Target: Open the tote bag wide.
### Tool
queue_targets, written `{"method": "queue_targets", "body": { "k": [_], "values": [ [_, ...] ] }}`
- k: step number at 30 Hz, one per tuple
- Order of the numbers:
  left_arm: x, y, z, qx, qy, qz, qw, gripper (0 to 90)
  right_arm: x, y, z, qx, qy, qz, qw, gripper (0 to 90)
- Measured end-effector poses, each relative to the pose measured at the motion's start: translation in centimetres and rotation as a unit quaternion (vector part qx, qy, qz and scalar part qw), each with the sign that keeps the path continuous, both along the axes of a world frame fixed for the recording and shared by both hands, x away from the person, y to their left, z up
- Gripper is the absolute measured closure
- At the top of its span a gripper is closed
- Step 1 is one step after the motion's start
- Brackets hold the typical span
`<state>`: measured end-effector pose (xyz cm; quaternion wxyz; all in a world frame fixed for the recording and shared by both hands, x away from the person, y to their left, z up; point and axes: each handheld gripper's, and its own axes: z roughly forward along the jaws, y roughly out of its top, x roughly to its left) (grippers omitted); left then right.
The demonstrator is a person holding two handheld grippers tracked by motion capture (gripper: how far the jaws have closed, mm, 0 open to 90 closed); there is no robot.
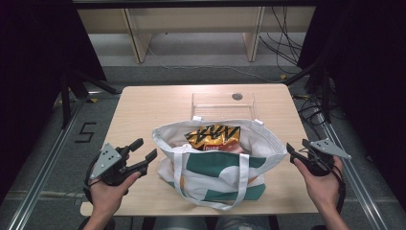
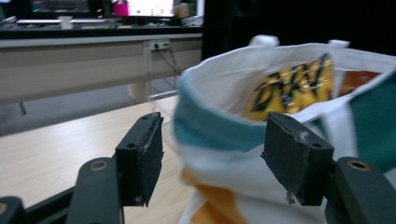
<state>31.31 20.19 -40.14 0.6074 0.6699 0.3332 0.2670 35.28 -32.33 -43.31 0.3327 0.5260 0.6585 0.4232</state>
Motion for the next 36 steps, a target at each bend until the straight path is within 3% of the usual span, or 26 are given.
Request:
{"method": "queue_targets", "body": {
  "k": [3,4,5,7,8,9,13,17,19,23,24,25,27,33,34,36],
  "values": [
    [-0.5,-1.7,0.9,0.005,-0.011,-0.028,0.9995,37.5,0.2,0.1,-0.2,-0.017,-0.004,0.011,0.9998,39.8],
    [-0.4,-2.1,1.4,0.018,-0.032,-0.042,0.9985,37.5,0.2,0.2,-0.2,-0.012,0.0,0.013,0.9998,39.7],
    [-0.4,-2.7,1.7,0.028,-0.04,-0.05,0.9975,37.5,0.2,0.1,-0.2,-0.019,-0.001,0.013,0.9997,39.7],
    [-0.5,-3.9,2.3,0.04,-0.045,-0.063,0.9962,37.5,0.1,0.3,-0.2,-0.006,0.003,0.009,0.9999,39.7],
    [-0.5,-4.4,2.5,0.046,-0.046,-0.068,0.9955,37.7,0.2,0.1,-0.2,-0.011,0.001,0.011,0.9999,39.7],
    [-0.3,-5.0,2.7,0.052,-0.045,-0.072,0.995,38.0,0.1,0.4,-0.2,0.003,0.01,0.003,0.9999,39.7],
    [0.1,-7.0,3.1,0.066,-0.04,-0.093,0.9927,39.4,0.3,0.0,-0.3,-0.009,0.004,0.015,0.9998,39.9],
    [0.4,-8.2,3.1,0.082,-0.032,-0.109,0.9901,40.3,0.2,0.1,-0.3,-0.003,0.005,0.014,0.9999,39.9],
    [0.6,-9.2,2.9,0.101,-0.025,-0.12,0.9874,41.4,0.1,0.3,-0.3,0.004,0.011,0.007,0.9999,40.0],
    [0.9,-10.4,2.7,0.126,-0.026,-0.137,0.9822,45.7,0.2,0.1,-0.3,-0.01,0.008,0.01,0.9999,39.9],
    [0.9,-10.6,2.6,0.131,-0.025,-0.14,0.9811,46.7,0.1,0.4,-0.4,0.004,0.013,0.006,0.9999,39.8],
    [1.0,-10.8,2.6,0.137,-0.025,-0.143,0.9799,48.1,0.1,0.2,-0.3,-0.007,0.012,0.01,0.9999,39.8],
    [1.0,-11.2,2.5,0.148,-0.021,-0.146,0.9779,50.4,0.0,0.3,-0.3,-0.004,0.013,0.008,0.9999,39.8],
    [1.3,-11.9,2.3,0.16,-0.015,-0.14,0.977,57.8,0.1,0.0,-0.4,-0.013,0.009,0.015,0.9998,39.9],
    [1.4,-12.0,2.4,0.171,-0.016,-0.136,0.9758,63.9,-0.2,0.2,-0.3,0.002,0.018,0.006,0.9998,39.8],
    [1.4,-12.2,2.4,0.189,-0.02,-0.134,0.9726,68.5,-0.3,0.2,-0.3,0.002,0.019,0.005,0.9998,39.8]
  ]
}}
